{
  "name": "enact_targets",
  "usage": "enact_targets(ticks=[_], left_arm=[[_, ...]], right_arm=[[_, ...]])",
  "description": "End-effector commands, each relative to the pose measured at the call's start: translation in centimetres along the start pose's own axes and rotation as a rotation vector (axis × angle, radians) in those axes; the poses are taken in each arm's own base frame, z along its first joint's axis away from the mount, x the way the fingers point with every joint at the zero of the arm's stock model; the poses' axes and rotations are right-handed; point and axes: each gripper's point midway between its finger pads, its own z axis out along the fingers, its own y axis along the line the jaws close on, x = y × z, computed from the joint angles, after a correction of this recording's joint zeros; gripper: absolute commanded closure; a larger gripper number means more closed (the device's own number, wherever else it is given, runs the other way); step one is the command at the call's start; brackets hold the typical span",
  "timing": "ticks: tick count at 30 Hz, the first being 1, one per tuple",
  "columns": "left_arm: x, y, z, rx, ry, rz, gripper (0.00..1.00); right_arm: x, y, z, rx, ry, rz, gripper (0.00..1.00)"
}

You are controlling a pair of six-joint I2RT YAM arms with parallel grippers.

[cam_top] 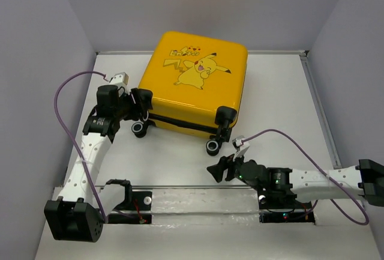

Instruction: Pack the luggage

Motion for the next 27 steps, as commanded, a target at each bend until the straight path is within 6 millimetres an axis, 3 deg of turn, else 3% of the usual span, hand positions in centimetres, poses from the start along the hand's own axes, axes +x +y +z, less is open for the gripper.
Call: enact_targets(ticks=[1, 8, 10, 14, 18, 27], left_arm=[[2.6, -1.6, -0.8, 0.087, 0.101, -0.028, 0.26], [5.0, -1.4, -1.0, 0.1, 0.156, -0.04, 0.19], [4.7, -1.4, -1.1, 0.094, 0.145, -0.04, 0.2], [3.4, -1.7, -1.3, 0.102, 0.088, -0.059, 0.33], [2.5, -1.9, -0.8, 0.11, 0.048, -0.06, 0.39], [1.2, -1.9, -0.9, 0.107, -0.008, -0.044, 0.05]], right_arm=[[-2.2, 0.4, -0.2, 0.011, -0.052, 0.03, 0.24], [-2.3, -0.1, -0.4, 0.022, -0.056, 0.04, 0.24], [-2.4, -0.1, -0.5, 0.017, -0.057, 0.043, 0.24], [-2.4, -0.2, -0.6, 0.022, -0.056, 0.041, 0.24], [-2.0, -0.3, -0.5, 0.027, -0.043, 0.04, 0.24], [-1.4, -0.2, -0.1, 0.033, -0.013, 0.024, 0.24]])
